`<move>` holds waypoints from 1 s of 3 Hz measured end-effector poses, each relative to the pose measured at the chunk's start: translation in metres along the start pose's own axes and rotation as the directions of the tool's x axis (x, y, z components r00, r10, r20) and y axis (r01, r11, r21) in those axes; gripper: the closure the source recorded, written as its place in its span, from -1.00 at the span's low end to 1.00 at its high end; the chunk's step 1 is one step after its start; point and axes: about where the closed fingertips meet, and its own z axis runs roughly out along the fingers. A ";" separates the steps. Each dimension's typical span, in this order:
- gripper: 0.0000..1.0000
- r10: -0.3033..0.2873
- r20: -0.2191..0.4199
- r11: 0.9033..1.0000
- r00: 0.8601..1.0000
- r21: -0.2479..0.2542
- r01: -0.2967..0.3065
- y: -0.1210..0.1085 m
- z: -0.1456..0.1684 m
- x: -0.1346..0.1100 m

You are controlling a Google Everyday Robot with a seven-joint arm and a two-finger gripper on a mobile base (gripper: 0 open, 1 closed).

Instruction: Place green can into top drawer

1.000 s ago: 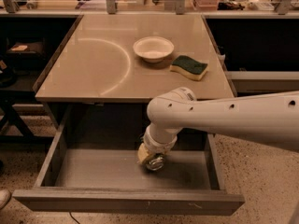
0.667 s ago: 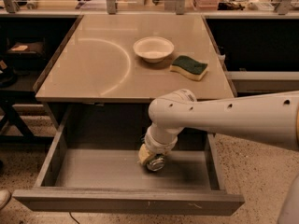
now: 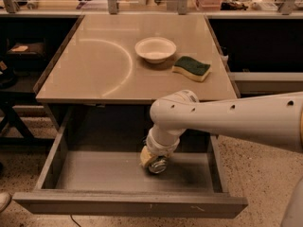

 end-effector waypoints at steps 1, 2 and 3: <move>-0.28 0.000 0.000 1.000 1.000 0.000 0.000 0.000 0.000 0.000; -0.77 0.000 0.000 1.000 1.000 0.000 0.000 0.000 0.000 0.000; -1.00 0.000 0.000 1.000 1.000 0.000 0.000 0.000 0.000 0.000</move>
Offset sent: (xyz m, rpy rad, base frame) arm 0.0000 0.0000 0.0000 0.0000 0.0000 0.0000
